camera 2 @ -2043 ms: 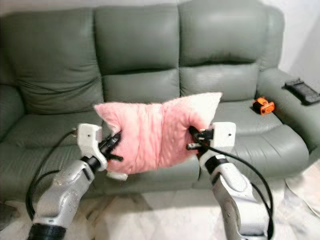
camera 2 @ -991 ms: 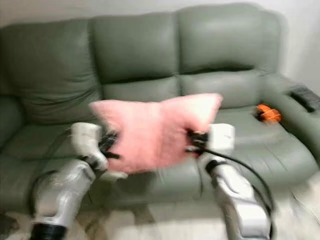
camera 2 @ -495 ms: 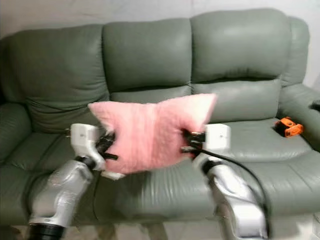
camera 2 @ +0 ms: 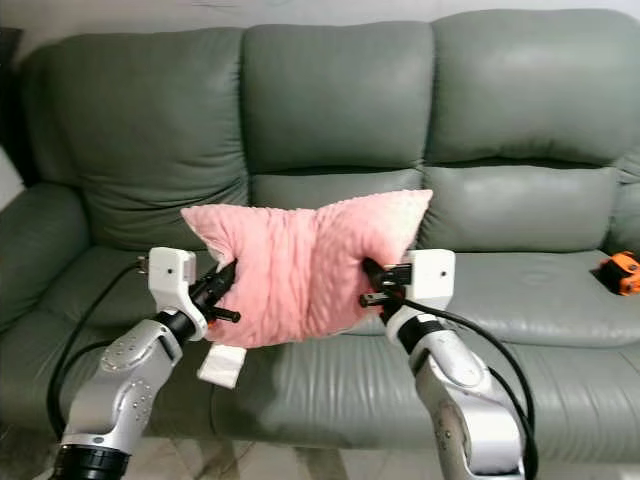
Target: Move the pillow to the sofa
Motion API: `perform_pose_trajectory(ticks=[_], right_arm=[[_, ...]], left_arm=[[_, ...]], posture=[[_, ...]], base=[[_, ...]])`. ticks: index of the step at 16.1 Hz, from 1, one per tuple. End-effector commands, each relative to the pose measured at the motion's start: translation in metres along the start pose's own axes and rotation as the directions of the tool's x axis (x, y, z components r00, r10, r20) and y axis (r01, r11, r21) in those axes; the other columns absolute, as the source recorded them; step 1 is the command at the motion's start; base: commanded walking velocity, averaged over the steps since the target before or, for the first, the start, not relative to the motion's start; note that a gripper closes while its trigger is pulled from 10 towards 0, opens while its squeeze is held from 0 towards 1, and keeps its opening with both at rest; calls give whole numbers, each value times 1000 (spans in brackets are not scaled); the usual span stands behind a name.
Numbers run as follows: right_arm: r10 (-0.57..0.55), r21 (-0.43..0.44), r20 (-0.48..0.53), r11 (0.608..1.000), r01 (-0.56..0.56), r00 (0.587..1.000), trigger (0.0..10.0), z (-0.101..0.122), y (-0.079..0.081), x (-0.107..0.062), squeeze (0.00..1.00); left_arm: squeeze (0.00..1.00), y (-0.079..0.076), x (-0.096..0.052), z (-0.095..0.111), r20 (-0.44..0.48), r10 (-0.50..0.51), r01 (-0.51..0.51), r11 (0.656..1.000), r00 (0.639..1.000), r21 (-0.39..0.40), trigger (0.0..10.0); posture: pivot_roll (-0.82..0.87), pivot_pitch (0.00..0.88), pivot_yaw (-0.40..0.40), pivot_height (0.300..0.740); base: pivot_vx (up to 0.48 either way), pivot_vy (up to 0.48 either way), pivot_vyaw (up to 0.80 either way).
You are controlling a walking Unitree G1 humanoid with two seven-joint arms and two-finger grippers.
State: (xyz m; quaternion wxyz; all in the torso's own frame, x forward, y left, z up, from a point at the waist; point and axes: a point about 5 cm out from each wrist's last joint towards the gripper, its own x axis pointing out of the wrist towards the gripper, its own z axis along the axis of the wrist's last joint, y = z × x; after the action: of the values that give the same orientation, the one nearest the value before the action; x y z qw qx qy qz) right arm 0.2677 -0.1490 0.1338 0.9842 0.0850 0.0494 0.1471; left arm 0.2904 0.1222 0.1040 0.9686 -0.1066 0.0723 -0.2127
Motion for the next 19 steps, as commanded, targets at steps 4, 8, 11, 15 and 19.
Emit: perform_pose_trajectory(ticks=[4, 8, 11, 15, 19], right_arm=[[19, -6, 41, 1000, -18, 999, 10000, 8, 5, 2, 0], [20, -7, 41, 1000, -20, 999, 10000, 8, 5, 3, 0], [20, -7, 40, 1000, -19, 999, 10000, 8, 5, 2, 0], [22, -8, 37, 1000, -21, 999, 10000, 7, 5, 2, 0], [24, -9, 33, 1000, -24, 999, 10000, 7, 5, 2, 0]], left_arm=[[0, -7, 3, 7, 31, -55, 54, 998, 998, 31, 10000], [0, -8, 3, 6, 29, -63, 62, 998, 998, 31, 10000], [0, -9, 3, 6, 25, -68, 67, 997, 997, 33, 10000], [0, -9, 2, 2, 10, -63, 63, 998, 998, 17, 10000], [0, -10, 2, 2, 11, -71, 71, 997, 997, 10, 10000]], posture=[[-213, 0, 56, 740], [-214, 0, 57, 740], [-216, 1, 58, 740], [-215, 3, 54, 740], [-217, 4, 53, 740]], base=[[64, 0, 0], [434, 0, 0], [472, 0, 0], [114, 0, 0], [0, 0, 0]])
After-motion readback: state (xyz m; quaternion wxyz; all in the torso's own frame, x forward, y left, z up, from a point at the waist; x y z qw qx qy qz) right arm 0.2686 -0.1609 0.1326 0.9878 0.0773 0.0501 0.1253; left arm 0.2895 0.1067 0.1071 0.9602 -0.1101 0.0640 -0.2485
